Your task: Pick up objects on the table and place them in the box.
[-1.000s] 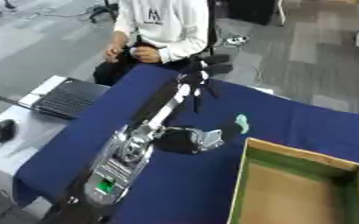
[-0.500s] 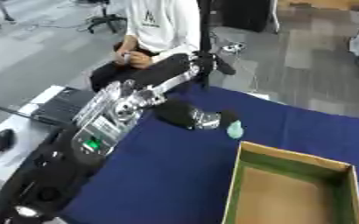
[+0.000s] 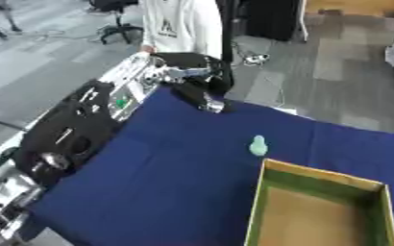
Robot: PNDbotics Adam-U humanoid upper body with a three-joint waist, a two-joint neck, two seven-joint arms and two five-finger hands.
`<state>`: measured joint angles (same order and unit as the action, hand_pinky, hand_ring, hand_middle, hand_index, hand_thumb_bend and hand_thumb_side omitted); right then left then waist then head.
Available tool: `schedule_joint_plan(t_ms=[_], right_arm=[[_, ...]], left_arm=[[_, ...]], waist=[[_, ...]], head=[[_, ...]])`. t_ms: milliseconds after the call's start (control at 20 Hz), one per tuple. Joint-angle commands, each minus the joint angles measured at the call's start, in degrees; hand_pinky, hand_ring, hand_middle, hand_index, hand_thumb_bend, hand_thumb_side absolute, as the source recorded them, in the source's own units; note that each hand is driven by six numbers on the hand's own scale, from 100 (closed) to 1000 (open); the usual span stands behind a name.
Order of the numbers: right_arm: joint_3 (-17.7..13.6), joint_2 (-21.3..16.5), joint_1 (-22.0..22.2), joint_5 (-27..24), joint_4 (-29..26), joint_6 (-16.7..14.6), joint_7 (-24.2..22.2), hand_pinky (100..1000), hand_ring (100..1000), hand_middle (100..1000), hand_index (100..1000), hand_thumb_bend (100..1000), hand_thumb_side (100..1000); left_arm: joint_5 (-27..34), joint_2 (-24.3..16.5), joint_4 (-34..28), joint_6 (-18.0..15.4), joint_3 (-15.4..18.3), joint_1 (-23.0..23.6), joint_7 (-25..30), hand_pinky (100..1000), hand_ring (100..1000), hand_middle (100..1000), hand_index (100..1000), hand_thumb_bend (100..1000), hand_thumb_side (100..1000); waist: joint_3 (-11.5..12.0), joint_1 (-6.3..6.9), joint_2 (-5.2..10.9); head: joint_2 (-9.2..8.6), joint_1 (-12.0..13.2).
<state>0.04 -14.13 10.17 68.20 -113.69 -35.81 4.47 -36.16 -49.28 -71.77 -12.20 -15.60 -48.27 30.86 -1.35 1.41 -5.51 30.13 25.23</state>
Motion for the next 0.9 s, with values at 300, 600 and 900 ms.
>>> schedule_joint_plan(t_ms=[300, 600, 900], right_arm=[[-0.6, -1.8, -0.5, -1.8, -0.9, -0.4, -0.5, 400, 540, 567, 685, 492, 1000], [-1.2, -2.6, -1.1, -3.4, -0.9, -1.1, -1.1, 399, 539, 566, 685, 492, 1000], [-1.5, -3.2, -1.6, -4.8, -0.9, -1.7, -2.3, 399, 538, 565, 685, 494, 1000]], left_arm=[[-7.4, 3.9, 15.0, -6.5, 0.7, -6.9, 2.1, 821, 772, 902, 889, 987, 782], [-9.8, 6.8, 22.0, -8.8, 2.1, -9.7, 5.2, 790, 744, 911, 901, 1000, 723], [-9.5, 8.9, 26.1, -9.7, 2.6, -11.2, 9.5, 849, 817, 1000, 1000, 1000, 721]], waist=[[-0.8, 0.31, 0.85], [-1.5, 0.44, 0.70], [-2.1, 0.59, 0.61]], head=[[-0.42, 1.2], [-0.12, 1.3], [0.27, 1.2]])
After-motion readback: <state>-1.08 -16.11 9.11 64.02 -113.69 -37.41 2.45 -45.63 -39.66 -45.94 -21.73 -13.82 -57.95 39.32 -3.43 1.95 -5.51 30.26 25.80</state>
